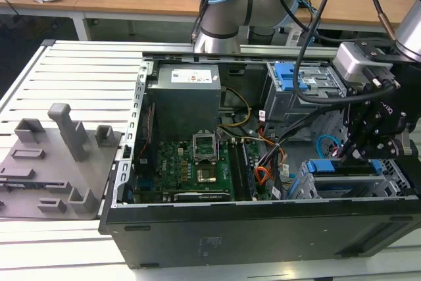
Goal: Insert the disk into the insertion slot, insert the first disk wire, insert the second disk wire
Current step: 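Insert the second disk wire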
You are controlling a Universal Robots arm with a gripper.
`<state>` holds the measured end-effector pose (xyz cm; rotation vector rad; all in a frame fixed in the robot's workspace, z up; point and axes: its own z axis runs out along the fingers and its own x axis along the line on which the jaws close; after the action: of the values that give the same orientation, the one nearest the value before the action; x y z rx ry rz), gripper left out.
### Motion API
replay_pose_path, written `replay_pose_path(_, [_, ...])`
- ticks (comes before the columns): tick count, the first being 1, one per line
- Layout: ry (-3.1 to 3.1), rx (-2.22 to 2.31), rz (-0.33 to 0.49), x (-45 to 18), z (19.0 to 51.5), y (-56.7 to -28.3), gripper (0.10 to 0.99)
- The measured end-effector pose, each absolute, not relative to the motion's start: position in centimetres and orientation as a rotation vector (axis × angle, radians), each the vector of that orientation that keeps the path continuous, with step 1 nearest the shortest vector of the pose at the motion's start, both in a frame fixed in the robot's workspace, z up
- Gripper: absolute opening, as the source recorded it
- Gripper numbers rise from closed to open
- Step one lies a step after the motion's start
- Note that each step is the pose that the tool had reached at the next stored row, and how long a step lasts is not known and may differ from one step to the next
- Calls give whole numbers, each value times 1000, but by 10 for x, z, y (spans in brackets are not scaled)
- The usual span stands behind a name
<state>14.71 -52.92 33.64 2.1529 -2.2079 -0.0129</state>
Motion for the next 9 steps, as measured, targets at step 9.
replay_pose_path(9, [-2208,2153,-14,147,349,-529,239])
